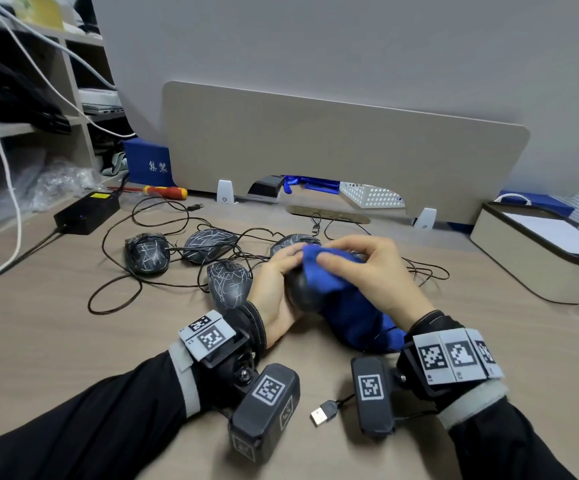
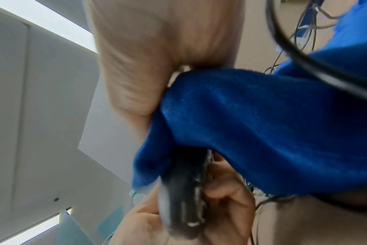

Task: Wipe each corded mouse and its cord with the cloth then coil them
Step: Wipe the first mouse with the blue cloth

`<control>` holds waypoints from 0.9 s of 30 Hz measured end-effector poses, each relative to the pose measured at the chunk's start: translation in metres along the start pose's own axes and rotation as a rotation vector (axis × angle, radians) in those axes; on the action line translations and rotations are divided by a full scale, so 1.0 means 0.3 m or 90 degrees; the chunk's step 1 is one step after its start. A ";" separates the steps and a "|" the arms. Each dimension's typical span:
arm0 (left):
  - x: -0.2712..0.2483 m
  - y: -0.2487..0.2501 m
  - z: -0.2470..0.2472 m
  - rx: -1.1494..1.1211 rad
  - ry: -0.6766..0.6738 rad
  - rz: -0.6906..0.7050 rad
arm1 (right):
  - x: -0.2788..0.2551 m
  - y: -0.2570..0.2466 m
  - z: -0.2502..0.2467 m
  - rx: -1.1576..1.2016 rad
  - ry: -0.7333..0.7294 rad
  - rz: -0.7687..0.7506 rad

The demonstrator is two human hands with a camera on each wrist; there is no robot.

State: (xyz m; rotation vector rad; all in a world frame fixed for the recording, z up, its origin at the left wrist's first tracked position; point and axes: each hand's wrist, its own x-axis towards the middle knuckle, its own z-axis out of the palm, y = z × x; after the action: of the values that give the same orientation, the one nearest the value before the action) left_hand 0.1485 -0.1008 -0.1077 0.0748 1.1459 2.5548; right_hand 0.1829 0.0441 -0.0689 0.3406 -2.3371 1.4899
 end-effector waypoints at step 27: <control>-0.042 0.008 0.033 0.077 -0.008 -0.110 | -0.015 -0.030 0.018 0.095 -0.081 0.004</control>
State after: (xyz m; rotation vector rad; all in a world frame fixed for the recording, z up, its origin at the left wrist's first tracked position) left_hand 0.1614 -0.0995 -0.0981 0.0188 1.2454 2.3304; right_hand 0.1894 0.0355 -0.0654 0.4789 -2.3292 1.6974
